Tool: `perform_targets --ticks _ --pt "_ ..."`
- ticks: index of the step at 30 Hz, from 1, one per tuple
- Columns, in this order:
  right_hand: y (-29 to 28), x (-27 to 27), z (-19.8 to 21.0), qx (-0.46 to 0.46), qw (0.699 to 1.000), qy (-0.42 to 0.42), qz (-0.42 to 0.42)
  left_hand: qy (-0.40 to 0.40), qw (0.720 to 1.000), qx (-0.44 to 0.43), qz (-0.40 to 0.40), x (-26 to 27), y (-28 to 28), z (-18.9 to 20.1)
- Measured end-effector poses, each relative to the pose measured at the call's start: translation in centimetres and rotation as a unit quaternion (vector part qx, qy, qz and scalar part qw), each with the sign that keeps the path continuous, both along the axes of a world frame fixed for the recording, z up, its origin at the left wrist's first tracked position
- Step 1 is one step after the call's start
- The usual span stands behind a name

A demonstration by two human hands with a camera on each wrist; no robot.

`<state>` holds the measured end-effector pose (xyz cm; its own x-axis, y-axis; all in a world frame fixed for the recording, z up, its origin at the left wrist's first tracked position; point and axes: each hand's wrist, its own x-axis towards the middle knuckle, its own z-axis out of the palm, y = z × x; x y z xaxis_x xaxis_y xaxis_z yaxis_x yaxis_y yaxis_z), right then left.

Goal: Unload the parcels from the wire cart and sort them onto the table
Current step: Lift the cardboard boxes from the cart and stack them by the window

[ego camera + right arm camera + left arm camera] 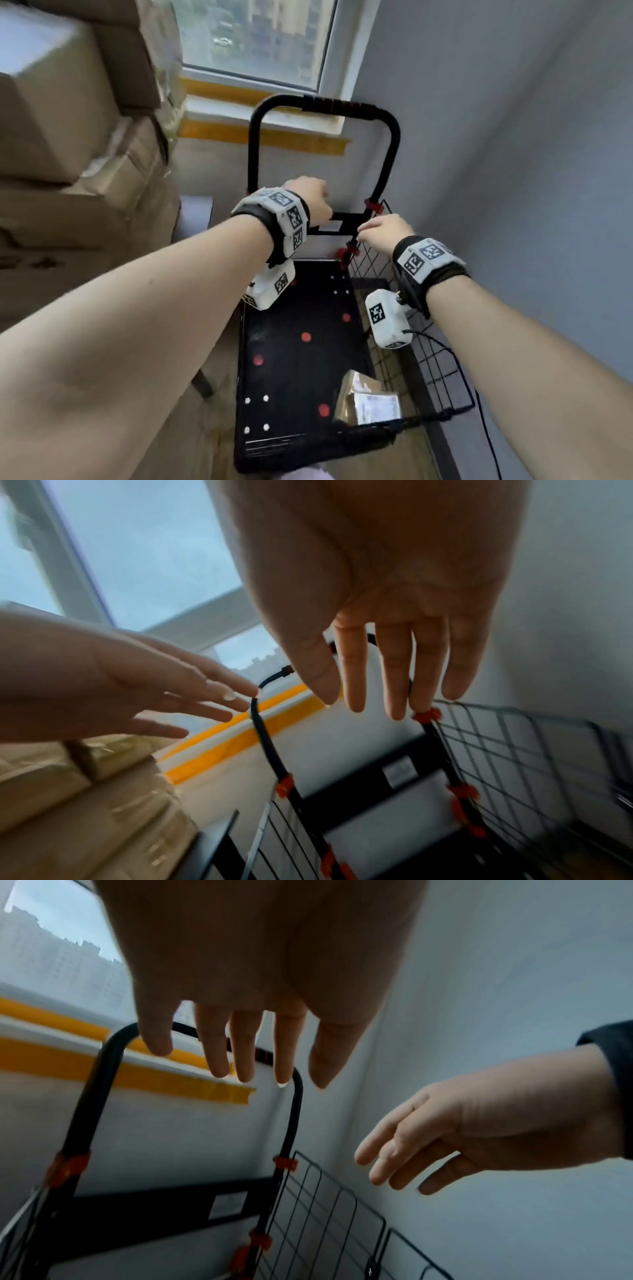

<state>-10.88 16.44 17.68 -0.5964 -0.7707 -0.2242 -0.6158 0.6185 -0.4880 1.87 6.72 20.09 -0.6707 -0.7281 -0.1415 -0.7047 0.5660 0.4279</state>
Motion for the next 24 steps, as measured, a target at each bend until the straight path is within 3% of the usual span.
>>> perform_targets --ticks 6,13,18,21,24 --pt "2.5 -5.1 -9.2 0.083 0.991 -0.098 -0.036 -0.037 0.996 0.080 0.007 -4.2 0.9 -8.8" --pt "3.9 -12.5 -19.6 0.219 0.956 -0.192 -0.033 -0.074 0.976 0.199 0.050 -10.4 1.2 -19.1" --pt "5.3 -16.9 -27.8 0.299 0.923 -0.233 -0.072 -0.071 0.941 0.304 0.130 -13.8 2.8 -27.6" --pt "6.5 -18.6 -32.7 0.331 0.905 -0.244 -0.112 -0.061 0.909 0.364 0.194 -15.0 4.0 -33.1" --pt "7.6 -19.2 -36.7 0.401 0.879 -0.239 -0.100 -0.057 0.875 0.413 0.246 -15.6 5.3 -37.7"
